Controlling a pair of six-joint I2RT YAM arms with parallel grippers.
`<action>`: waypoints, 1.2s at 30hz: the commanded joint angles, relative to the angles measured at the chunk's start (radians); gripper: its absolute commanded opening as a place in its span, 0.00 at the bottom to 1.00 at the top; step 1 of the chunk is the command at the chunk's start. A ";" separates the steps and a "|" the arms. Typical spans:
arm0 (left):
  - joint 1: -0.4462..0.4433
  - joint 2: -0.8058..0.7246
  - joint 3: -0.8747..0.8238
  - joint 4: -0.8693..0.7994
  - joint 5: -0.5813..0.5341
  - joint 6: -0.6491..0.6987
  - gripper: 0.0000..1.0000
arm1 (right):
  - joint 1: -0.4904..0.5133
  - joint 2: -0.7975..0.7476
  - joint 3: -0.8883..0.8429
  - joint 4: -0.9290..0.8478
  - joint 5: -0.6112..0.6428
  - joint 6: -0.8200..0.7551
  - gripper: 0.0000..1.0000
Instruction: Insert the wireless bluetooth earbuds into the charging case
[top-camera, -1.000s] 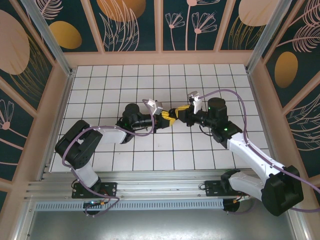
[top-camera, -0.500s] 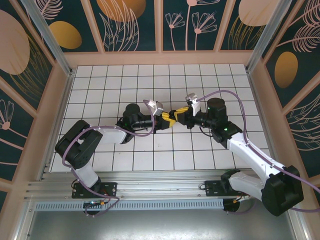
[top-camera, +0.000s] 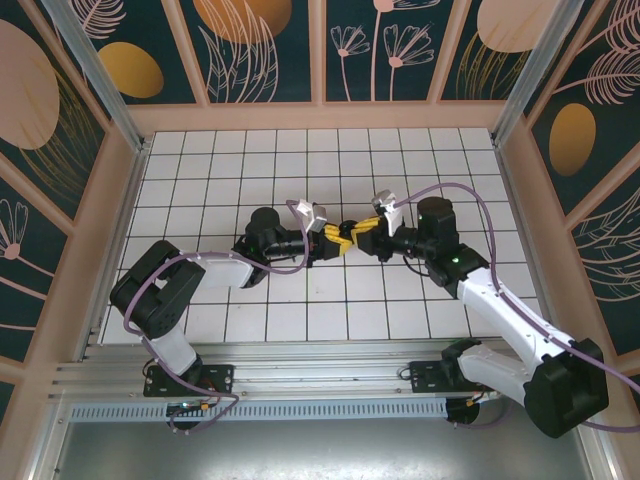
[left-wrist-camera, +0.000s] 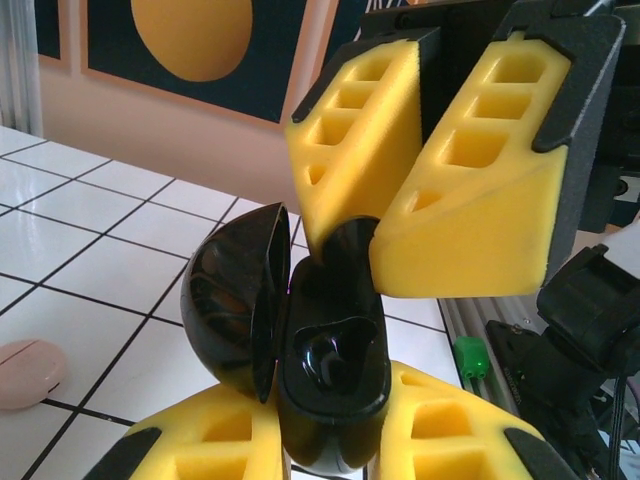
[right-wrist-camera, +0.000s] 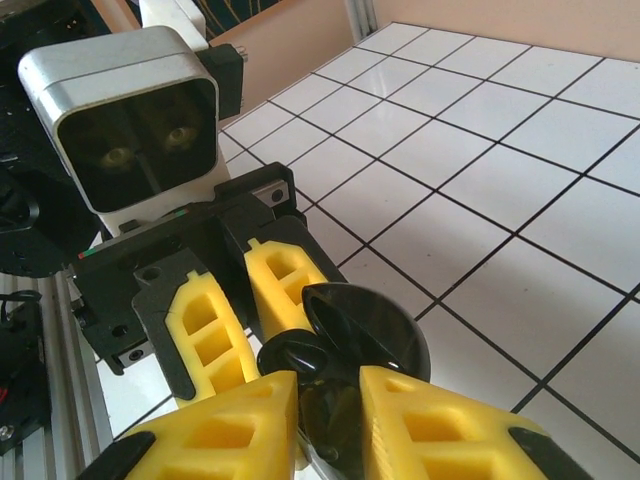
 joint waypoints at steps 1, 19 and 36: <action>-0.001 -0.047 0.018 0.084 0.030 0.010 0.13 | -0.017 -0.013 0.006 -0.053 0.000 -0.009 0.32; 0.000 -0.086 -0.007 -0.200 -0.182 0.179 0.12 | -0.059 -0.075 0.102 -0.183 0.002 0.261 0.57; 0.220 -0.220 -0.146 -0.389 -0.470 -0.077 0.12 | 0.180 0.445 0.496 -0.595 0.413 0.416 0.50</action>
